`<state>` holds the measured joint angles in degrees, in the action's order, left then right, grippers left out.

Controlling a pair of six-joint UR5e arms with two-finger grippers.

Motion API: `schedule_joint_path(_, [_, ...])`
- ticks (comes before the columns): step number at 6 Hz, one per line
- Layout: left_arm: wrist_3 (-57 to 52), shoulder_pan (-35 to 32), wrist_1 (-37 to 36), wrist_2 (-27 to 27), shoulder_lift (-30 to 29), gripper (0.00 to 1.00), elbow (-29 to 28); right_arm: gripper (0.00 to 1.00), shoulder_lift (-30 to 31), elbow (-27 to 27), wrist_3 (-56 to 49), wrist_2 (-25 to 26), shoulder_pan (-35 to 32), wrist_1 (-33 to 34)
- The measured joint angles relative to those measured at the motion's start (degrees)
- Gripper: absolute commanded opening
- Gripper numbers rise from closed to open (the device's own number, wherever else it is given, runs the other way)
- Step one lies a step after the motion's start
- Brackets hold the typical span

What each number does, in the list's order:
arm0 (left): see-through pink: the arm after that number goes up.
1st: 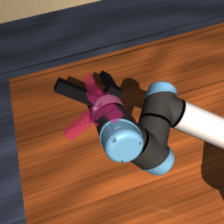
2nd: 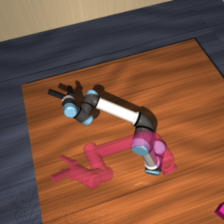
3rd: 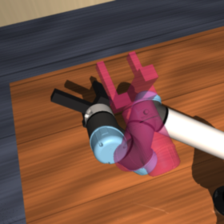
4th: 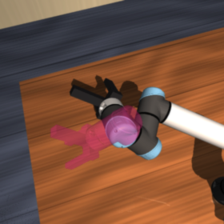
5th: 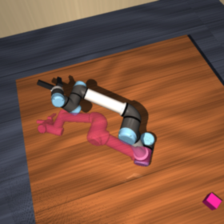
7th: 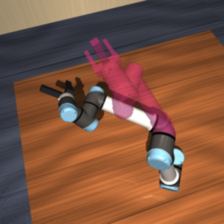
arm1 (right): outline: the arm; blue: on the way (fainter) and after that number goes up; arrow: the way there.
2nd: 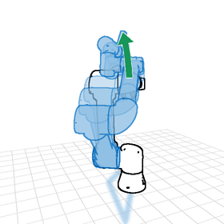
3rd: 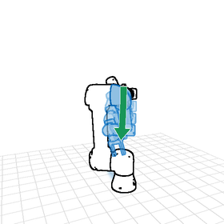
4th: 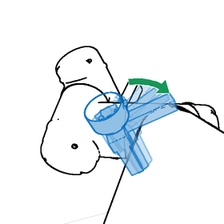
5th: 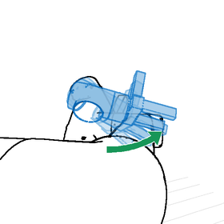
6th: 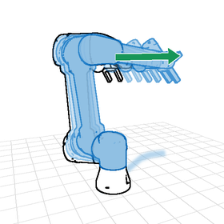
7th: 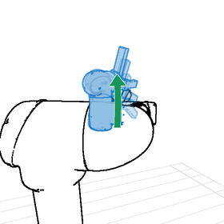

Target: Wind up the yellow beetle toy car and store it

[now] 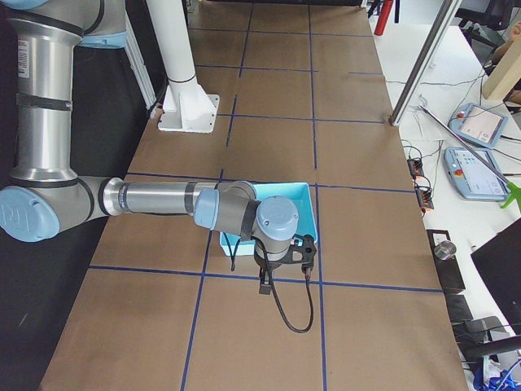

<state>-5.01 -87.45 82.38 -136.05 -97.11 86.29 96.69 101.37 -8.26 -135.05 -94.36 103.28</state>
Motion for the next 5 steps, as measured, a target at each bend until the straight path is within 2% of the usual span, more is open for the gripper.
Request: schedule_joint_path(5, [0.00, 0.00, 1.25, 0.00, 0.08, 1.00, -0.46, 1.00, 0.41, 1.32, 0.38, -0.12, 1.98, 0.23])
